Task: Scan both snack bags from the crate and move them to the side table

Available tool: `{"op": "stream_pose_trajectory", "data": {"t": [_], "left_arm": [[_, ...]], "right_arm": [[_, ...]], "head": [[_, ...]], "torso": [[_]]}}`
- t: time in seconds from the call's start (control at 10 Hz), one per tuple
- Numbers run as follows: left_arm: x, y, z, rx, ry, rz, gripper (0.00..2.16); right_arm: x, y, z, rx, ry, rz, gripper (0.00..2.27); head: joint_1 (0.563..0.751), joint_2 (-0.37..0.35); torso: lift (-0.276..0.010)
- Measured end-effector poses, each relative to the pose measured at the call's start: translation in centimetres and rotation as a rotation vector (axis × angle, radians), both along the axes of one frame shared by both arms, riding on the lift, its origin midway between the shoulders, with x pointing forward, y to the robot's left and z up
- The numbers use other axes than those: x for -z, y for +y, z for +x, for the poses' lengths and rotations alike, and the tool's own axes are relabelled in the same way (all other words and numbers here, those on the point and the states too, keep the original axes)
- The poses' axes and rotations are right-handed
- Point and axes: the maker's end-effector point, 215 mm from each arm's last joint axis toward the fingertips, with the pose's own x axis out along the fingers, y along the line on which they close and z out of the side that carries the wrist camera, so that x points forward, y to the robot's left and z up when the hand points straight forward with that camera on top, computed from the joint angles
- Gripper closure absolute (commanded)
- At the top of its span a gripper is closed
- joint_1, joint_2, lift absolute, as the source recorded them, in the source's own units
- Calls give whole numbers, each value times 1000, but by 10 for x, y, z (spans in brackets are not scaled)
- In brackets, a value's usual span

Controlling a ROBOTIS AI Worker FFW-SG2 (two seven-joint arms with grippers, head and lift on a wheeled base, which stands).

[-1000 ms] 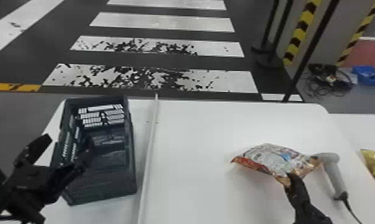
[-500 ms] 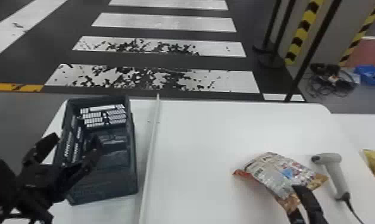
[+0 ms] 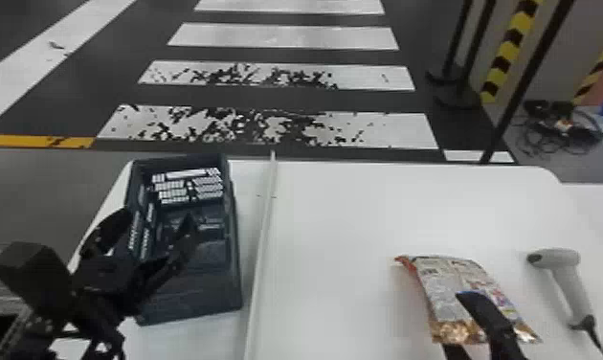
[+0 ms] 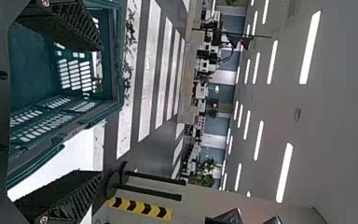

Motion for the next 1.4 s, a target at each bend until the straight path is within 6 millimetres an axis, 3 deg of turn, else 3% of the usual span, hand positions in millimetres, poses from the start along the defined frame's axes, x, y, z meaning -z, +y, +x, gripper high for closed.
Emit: {"op": "stream_pose_trajectory", "data": {"t": [0.2,0.4,0.6,0.8,1.0,1.1,1.2,1.3,1.4], "left_arm": [[-3,1,-2,1,-4,2,53],[-4,3,-1,-3,-6,1,53],[-2,-3,4,0,-7,-10,53],[-2,-11,6,8,-9,-16,53],[0,-10,4,5,-6,-16,53],[2,-8,3,3,-3,-12,53],[2,-8,3,2,-5,-10,53],[0,-7,3,1,-12,-10,53],[-1,-6,3,0,-18,-9,53]], "right_arm": [[12,8,3,-51,42,-31,63],[28,10,-17,-113,99,-83,63],[27,39,-46,-243,114,-42,63],[10,80,-60,-355,89,9,63],[-29,113,-63,-474,-1,22,70],[-58,118,-61,-550,-96,-27,313],[-77,111,-59,-615,-171,-114,934],[-89,99,-59,-667,-217,-206,1993],[-96,82,-55,-687,-244,-320,2250]], "head": [[695,46],[695,54],[695,79],[695,136],[695,182],[695,204],[695,200],[695,185],[695,159]], "torso": [[-95],[-95],[-95],[-95],[-95],[-95],[-95],[-95],[-95]]}}
